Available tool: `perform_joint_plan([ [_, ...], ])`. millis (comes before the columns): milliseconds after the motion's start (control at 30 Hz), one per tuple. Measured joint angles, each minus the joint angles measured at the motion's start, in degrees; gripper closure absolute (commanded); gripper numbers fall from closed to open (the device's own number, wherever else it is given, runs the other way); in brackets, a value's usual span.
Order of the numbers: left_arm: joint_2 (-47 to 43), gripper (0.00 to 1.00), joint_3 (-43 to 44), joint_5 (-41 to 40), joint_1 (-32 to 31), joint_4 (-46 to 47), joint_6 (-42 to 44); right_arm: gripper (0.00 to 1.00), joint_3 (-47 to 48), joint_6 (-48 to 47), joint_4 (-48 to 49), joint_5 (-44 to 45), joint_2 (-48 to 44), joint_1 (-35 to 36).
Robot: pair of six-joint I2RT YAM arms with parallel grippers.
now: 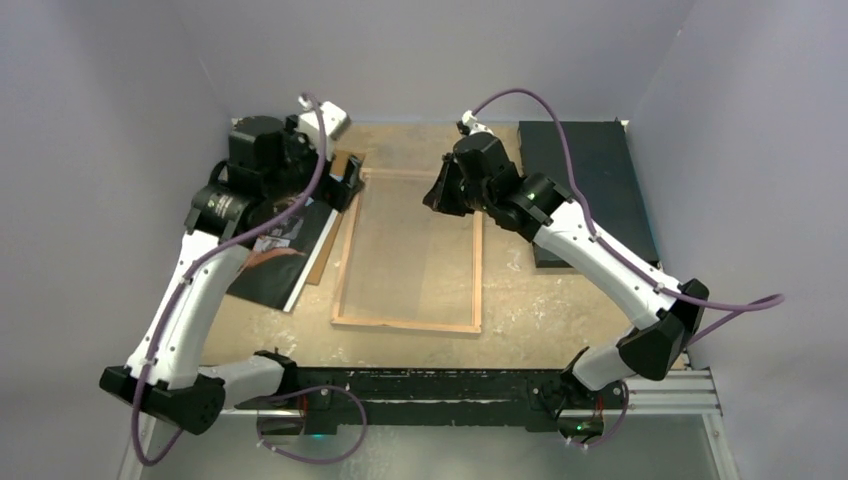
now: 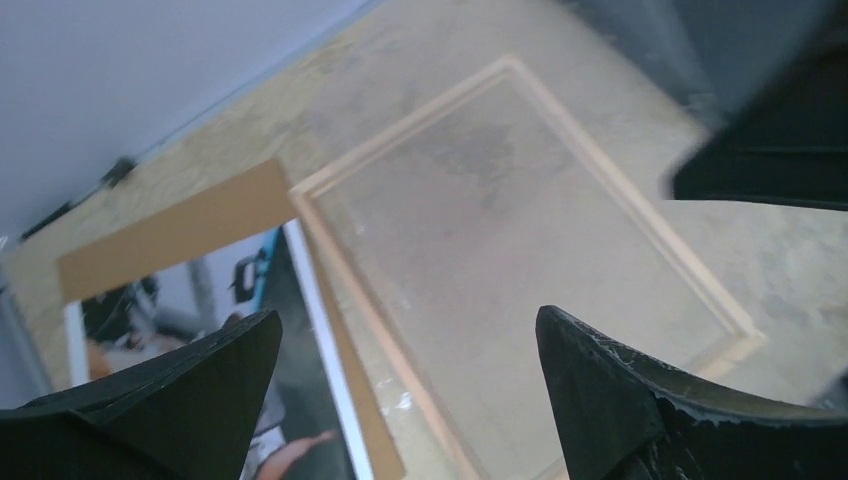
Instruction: Put the photo into the frame
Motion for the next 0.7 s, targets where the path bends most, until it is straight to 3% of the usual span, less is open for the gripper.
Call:
perform_joint_plan([
  [233,9.2,0.15,-4.8,4.6,21.5,4.1,1.6,1.00,2.1,-6.2,1.6,-3.3,0.0,-0.7],
  [367,16.0,0.24,-9.8,5.7,25.6,6.2,3.3,1.00,2.3,-8.5,3.1,-7.9,0.1,-2.4],
  [567,19.3,0.59,-19.6,6.8,26.6,9.5,5.0,1.00,-0.6,-9.4,8.3,-15.3,-0.8,-7.7],
  [700,19.9,0.63,-22.2,11.0,26.6,10.6,5.0,1.00,-8.0,-8.7,13.0,-21.0,-3.0,-11.8],
])
